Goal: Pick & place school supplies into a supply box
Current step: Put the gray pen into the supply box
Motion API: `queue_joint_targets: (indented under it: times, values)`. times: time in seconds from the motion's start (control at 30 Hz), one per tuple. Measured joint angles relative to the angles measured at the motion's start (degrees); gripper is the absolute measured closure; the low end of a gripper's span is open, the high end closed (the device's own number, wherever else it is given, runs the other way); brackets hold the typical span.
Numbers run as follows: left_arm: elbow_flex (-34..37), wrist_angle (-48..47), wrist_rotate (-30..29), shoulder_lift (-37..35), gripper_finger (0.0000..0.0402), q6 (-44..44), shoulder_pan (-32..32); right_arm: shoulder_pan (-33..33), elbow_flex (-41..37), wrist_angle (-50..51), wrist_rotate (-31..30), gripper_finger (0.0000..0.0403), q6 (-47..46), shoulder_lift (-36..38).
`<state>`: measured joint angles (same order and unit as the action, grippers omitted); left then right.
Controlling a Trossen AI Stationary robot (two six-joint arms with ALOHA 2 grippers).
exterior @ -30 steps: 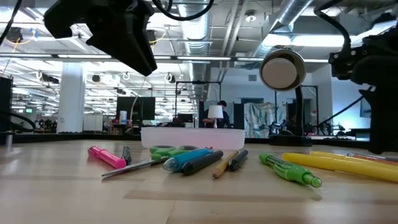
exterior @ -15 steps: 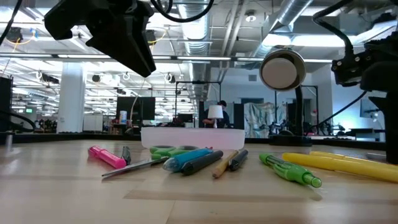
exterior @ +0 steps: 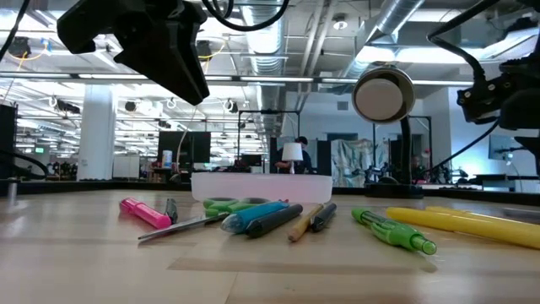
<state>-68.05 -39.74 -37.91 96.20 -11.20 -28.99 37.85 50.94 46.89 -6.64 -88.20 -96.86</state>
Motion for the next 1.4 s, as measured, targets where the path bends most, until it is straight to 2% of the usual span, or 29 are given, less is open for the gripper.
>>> queue_joint_targets:
  times: [0.3, 0.5, 1.0, 1.4]
  values:
    - [0.0, -0.4, 0.0, 0.0, 0.0276, -0.2, 0.0, 0.0, 0.0, 0.0, 1.6, 0.0313, 0.1, 0.0]
    - [0.0, -0.5, 0.0, 0.0, 0.0276, -1.1, -0.2, 0.0, -1.4, -0.9, 3.3, 0.0348, 0.1, 0.3]
    - [0.0, -3.1, 0.3, 0.0, 0.0276, -5.2, -2.7, -2.3, -2.0, -0.8, 5.9, 0.0381, 5.7, 0.2]
    - [0.0, -4.6, 0.1, 0.0, 0.0276, -5.9, -3.8, -4.2, -2.0, -0.7, 6.0, 0.0383, 9.9, 0.1]
